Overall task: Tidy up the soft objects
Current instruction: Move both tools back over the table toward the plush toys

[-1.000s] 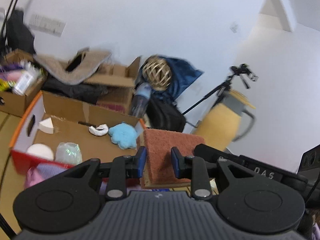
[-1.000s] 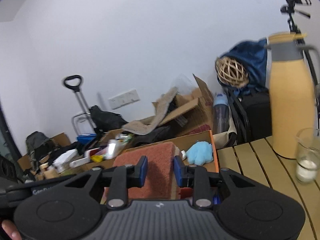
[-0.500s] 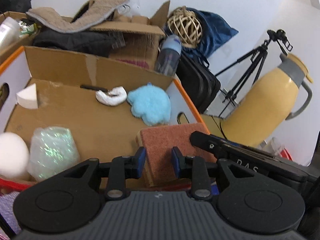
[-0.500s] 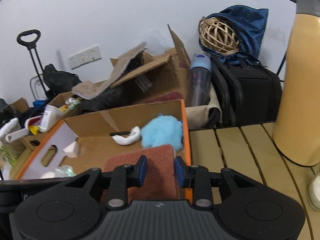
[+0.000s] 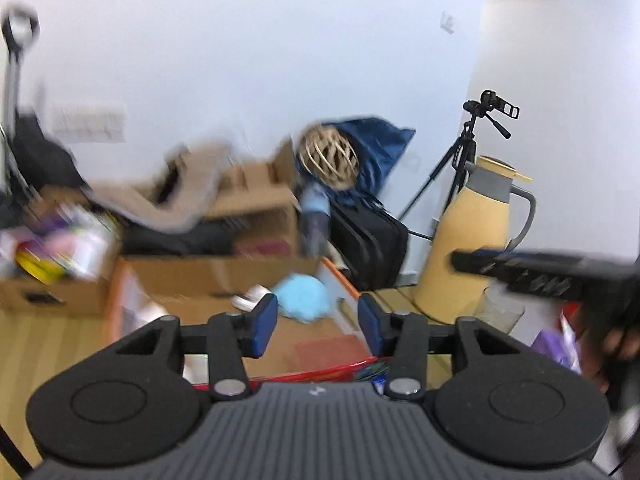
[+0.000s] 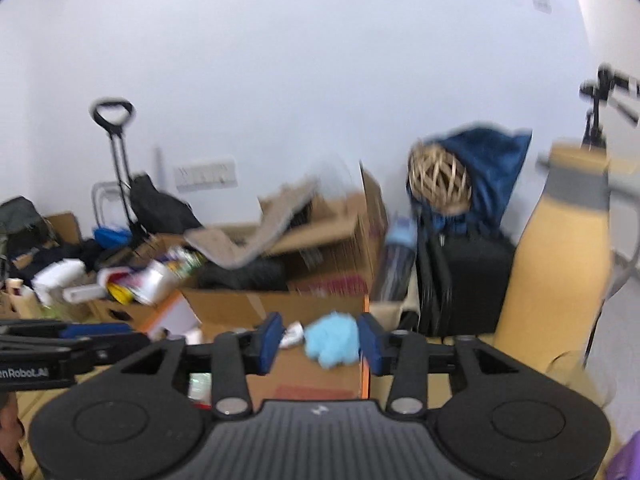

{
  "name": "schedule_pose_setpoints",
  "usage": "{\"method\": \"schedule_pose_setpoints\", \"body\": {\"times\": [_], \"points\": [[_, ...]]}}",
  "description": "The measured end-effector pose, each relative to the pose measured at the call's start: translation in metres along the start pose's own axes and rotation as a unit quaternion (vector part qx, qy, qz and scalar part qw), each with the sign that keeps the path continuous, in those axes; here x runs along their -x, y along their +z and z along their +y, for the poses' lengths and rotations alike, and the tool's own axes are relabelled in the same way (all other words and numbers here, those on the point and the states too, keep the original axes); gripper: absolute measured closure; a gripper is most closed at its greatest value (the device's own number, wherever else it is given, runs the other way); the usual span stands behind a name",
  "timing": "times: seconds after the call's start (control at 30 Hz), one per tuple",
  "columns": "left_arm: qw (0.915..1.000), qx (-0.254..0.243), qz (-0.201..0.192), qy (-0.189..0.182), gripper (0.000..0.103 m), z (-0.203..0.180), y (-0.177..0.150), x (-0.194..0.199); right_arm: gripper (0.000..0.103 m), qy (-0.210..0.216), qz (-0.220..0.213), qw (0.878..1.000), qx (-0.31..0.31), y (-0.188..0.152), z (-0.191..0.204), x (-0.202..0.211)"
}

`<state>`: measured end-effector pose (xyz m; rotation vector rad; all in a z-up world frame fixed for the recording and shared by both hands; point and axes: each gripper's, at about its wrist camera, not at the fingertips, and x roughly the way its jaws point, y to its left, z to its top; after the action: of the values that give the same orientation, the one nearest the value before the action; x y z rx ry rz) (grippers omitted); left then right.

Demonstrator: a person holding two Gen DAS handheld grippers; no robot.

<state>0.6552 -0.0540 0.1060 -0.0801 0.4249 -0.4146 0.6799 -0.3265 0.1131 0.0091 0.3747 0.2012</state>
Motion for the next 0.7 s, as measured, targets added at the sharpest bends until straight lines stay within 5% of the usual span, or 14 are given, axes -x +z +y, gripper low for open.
{"method": "schedule_pose_setpoints", "body": {"times": [0.2,0.37,0.53,0.7], "points": [[0.9959,-0.064,-0.051,0.039,0.032,-0.006,-0.029,0.111,0.047,0.017,-0.021,0.999,0.028,-0.018,0.023,0.086],[0.9906,-0.070,-0.098,0.067,0.016,-0.015,-0.081,0.186,0.042,0.054,-0.036,0.998,0.018,-0.070,0.050,0.154],[0.9913,-0.043,-0.084,0.092,0.014,-0.027,-0.157,0.241,0.036,0.070,-0.006,0.998,-0.007,-0.142,0.072,0.202],[0.9927,-0.029,-0.072,0.092,0.010,-0.033,-0.186,0.267,0.036,0.082,0.027,0.996,-0.033,-0.175,0.078,0.226]]}}
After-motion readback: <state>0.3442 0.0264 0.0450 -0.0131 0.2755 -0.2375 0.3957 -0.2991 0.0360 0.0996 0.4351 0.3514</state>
